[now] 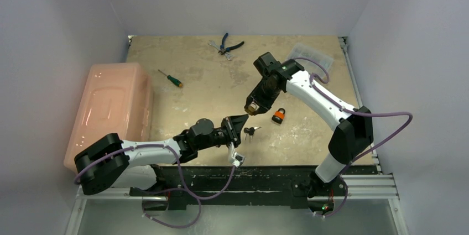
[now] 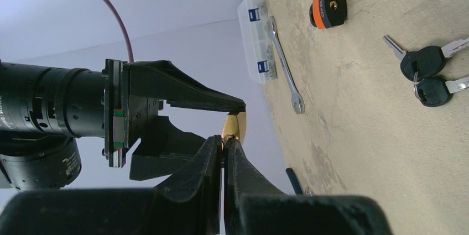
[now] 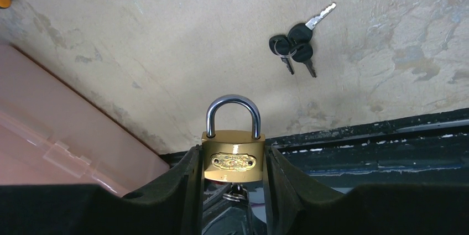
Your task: Unlock with the key
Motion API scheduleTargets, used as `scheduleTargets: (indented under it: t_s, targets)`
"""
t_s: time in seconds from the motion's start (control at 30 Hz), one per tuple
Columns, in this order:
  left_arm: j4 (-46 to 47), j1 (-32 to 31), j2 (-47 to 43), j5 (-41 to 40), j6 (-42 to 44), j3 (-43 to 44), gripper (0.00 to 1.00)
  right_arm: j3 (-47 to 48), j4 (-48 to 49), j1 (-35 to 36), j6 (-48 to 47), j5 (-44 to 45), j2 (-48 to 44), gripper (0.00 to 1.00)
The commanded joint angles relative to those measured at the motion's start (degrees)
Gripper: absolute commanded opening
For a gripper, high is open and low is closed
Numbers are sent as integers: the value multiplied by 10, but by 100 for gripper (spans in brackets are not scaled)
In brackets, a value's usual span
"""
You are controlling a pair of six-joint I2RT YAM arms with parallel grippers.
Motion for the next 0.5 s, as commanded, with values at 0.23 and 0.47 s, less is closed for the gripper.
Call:
scheduleTargets:
  t_s: [0.23,0.47]
  targets:
    - [-28,3,-13,-38,44,32,0,35,-37,26,5,19,12,0]
    - [23,5,-12,-38,-36,31,0,47,-40,33,8,29,17,0]
